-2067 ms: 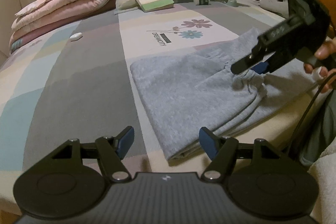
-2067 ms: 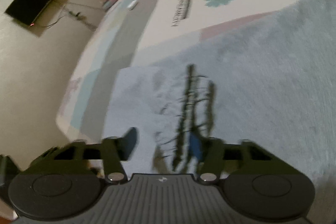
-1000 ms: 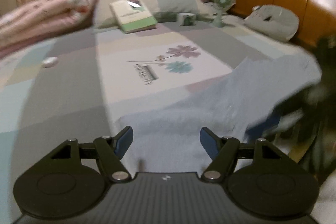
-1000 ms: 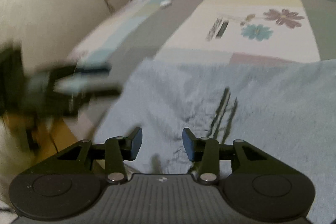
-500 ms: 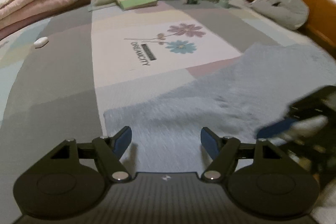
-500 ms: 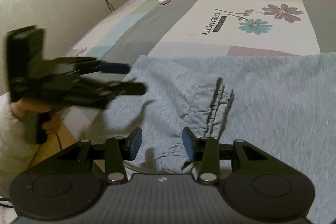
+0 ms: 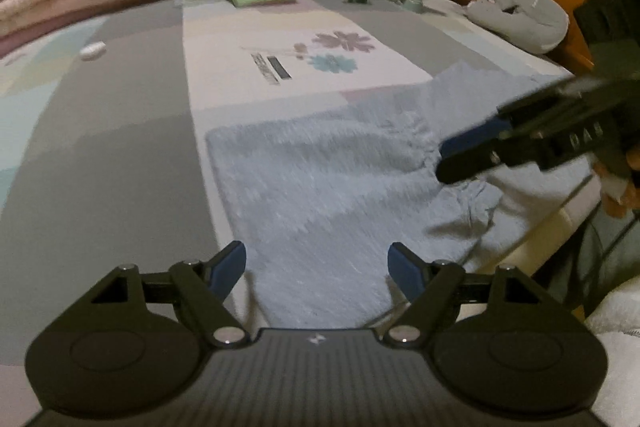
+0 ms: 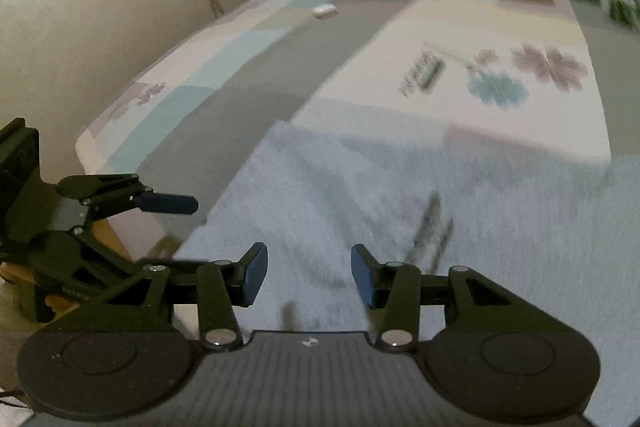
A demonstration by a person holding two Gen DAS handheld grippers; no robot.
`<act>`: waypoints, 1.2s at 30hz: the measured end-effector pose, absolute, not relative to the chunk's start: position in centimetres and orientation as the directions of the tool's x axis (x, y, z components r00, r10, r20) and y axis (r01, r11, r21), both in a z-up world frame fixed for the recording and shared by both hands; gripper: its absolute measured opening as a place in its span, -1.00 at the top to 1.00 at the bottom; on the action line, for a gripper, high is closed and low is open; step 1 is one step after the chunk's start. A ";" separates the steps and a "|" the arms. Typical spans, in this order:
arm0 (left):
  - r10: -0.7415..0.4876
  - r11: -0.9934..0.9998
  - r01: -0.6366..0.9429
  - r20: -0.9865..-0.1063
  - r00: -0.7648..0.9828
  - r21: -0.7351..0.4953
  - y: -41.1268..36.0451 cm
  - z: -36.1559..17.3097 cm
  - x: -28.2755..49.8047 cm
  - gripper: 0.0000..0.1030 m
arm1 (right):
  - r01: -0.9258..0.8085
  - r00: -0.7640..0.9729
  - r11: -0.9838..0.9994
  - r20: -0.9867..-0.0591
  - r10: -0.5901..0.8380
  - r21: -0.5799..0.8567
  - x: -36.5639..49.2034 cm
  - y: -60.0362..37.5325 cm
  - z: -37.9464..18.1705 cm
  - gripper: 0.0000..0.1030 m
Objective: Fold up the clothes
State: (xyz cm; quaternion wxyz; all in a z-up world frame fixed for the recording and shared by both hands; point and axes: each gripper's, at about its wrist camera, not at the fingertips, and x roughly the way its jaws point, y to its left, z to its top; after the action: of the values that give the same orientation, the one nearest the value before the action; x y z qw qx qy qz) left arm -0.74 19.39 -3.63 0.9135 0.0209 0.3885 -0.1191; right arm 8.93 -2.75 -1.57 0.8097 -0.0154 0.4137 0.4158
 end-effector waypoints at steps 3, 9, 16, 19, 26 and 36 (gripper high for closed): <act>-0.180 0.975 0.217 -0.710 0.681 -0.039 19.7 -3.6 -1.7 -0.53 | -0.710 0.307 0.638 -0.685 0.661 0.297 10.1 -0.8 -1.2 -0.06; -0.123 0.990 0.130 -0.715 0.688 -0.044 21.1 -4.1 -3.5 -0.54 | -0.665 0.308 0.693 -0.743 0.594 0.278 13.4 0.9 -4.6 -0.04; -0.083 0.996 0.065 -0.708 0.702 -0.052 22.3 -3.8 -4.6 -0.56 | -0.694 0.293 0.658 -0.720 0.629 0.293 10.5 -0.1 -2.2 -0.17; -0.051 0.998 0.053 -0.707 0.705 -0.019 21.9 -3.5 -4.5 -0.61 | -0.730 0.265 0.625 -0.729 0.631 0.276 8.9 0.1 -1.7 -0.30; -0.017 0.996 0.070 -0.708 0.706 0.046 19.7 -2.8 -4.4 -0.63 | -0.740 0.245 0.624 -0.763 0.598 0.251 6.9 -0.3 -2.8 -0.32; -0.044 0.989 0.128 -0.675 0.736 0.076 16.7 -0.6 -3.3 -0.66 | -0.604 0.474 0.788 -0.739 0.478 0.122 6.4 -8.6 -0.3 -0.46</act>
State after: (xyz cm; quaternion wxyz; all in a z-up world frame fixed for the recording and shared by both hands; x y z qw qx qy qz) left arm -3.26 16.69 -0.62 0.9299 0.0585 0.3601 -0.0462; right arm 6.44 -8.65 -0.27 0.8550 -0.0777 0.4035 0.3164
